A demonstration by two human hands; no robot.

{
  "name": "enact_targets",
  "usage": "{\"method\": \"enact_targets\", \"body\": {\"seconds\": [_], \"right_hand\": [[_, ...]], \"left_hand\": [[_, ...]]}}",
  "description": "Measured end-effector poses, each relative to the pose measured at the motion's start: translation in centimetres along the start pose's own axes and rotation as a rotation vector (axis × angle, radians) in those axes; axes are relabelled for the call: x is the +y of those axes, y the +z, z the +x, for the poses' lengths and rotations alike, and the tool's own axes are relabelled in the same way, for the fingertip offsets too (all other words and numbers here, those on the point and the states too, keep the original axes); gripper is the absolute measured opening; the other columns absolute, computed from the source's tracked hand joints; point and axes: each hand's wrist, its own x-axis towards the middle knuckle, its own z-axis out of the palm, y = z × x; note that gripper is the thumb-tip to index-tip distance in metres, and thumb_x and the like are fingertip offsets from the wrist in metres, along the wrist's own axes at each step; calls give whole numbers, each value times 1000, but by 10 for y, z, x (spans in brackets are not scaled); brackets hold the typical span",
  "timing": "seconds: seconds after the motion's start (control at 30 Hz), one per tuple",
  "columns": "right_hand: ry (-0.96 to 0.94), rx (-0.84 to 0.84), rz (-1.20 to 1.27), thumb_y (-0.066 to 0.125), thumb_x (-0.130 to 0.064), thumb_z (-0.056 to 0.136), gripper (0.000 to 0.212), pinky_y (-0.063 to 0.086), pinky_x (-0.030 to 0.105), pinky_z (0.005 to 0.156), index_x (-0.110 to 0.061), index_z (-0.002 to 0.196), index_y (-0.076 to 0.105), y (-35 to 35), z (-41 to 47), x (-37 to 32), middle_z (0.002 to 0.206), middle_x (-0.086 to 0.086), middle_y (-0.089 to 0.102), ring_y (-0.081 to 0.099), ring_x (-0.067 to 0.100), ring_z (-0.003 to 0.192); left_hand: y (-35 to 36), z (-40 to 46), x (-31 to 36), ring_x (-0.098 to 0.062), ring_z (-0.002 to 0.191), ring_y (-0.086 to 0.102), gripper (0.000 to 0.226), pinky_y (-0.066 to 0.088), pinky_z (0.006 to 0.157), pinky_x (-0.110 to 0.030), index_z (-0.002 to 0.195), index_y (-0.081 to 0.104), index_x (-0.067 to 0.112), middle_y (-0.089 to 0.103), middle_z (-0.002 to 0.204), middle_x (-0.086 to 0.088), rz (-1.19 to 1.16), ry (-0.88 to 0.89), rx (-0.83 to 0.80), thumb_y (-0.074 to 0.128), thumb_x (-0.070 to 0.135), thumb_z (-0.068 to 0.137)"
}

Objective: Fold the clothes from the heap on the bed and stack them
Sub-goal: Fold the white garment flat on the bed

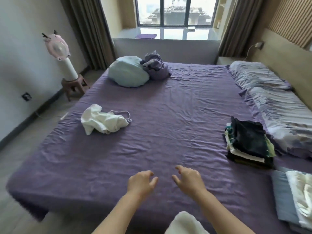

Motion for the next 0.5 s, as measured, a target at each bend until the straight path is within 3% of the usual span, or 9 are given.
{"method": "enact_targets", "body": {"seconds": [0.23, 0.5], "right_hand": [[-239, -91, -87, 41, -49, 94, 41, 35, 31, 97, -25, 126, 51, 59, -9, -161, 124, 1, 61, 54, 22, 118], [-428, -192, -174, 40, -48, 92, 39, 32, 34, 98, -27, 121, 55, 87, 2, -268, 123, -2, 62, 53, 21, 118]], "left_hand": [[-40, -80, -154, -20, 109, 60, 39, 44, 88, -29, 117, 61, 26, 65, 118, 2, -79, -230, 50, 45, 52, 93], [-50, -117, -247, -19, 104, 62, 41, 44, 85, -28, 105, 63, 26, 67, 112, 4, -115, -430, 32, 42, 58, 90]]}}
